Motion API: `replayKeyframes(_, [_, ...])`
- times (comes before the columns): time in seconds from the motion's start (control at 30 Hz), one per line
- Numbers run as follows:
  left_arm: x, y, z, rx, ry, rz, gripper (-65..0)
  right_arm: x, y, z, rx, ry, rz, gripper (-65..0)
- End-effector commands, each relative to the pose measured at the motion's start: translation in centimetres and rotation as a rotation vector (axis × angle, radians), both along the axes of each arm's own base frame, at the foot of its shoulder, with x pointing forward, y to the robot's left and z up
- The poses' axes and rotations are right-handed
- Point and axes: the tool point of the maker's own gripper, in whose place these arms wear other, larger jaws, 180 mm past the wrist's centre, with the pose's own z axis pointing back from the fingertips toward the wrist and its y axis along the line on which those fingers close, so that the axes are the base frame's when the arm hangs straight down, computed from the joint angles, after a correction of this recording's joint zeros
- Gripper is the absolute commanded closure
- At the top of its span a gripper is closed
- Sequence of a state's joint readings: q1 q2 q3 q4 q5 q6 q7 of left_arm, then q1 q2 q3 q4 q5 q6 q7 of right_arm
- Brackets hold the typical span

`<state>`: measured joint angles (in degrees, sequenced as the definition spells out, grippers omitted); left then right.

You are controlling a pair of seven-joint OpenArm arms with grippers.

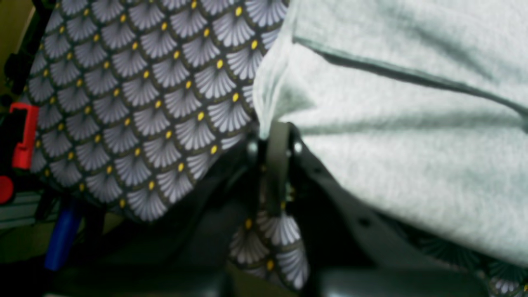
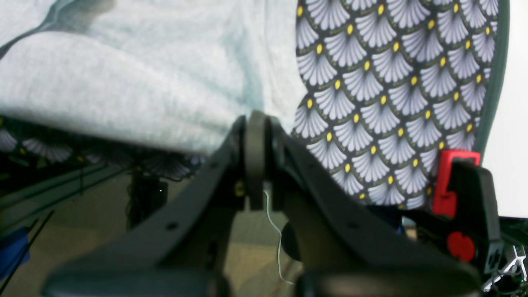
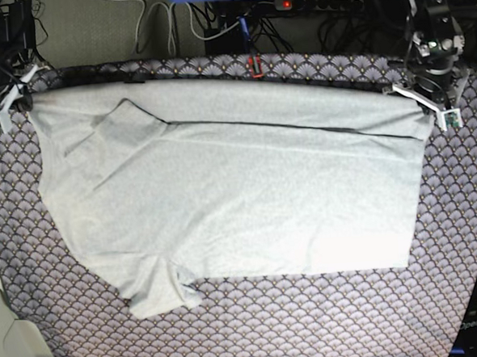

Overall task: Fold the T-shirt properly
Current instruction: 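Drag the shirt back toward the robot with both grippers, then release and move both grippers to the shirt's hem corners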

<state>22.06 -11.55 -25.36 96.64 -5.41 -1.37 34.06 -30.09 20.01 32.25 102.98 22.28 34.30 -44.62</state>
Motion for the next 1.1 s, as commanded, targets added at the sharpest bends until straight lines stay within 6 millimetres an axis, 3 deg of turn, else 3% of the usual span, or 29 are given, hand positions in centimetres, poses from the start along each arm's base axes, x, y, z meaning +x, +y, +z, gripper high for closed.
replayKeyframes(0.0, [0.6, 0.7, 1.2, 0.034, -0.04, 0.0, -0.4, 0.5, -0.6, 1.0, -0.026, -0.025, 0.012, 0.0])
replayKeyframes(0.4, [-1.2, 0.7, 0.3, 0.035, 0.003, -0.002, -0.4, 0.5, -0.6, 0.9, -0.026, -0.022, 0.011, 0.0])
replayKeyframes(0.73, [-1.5, 0.5, -0.1, 0.028, 0.017, 0.001, -0.5, 0.4, -0.7, 0.8, -0.025, -0.018, 0.009, -0.1])
replayKeyframes(0.83, [-2.1, 0.6, -0.6, 0.011, 0.074, 0.02, -3.0, 0.0, -0.8, 0.5, -0.031, 0.01, 0.006, -6.5])
replayKeyframes(1.0, [-2.2, 0.6, -0.6, 0.008, 0.089, 0.022, -21.3, -0.4, -1.1, 0.2, -0.044, 0.055, 0.0, -23.1])
replayKeyframes(1.07, [-2.2, 0.6, -0.6, 0.008, 0.089, 0.022, -24.3, -0.3, -1.3, 0.5, -0.048, 0.045, -0.005, -27.7])
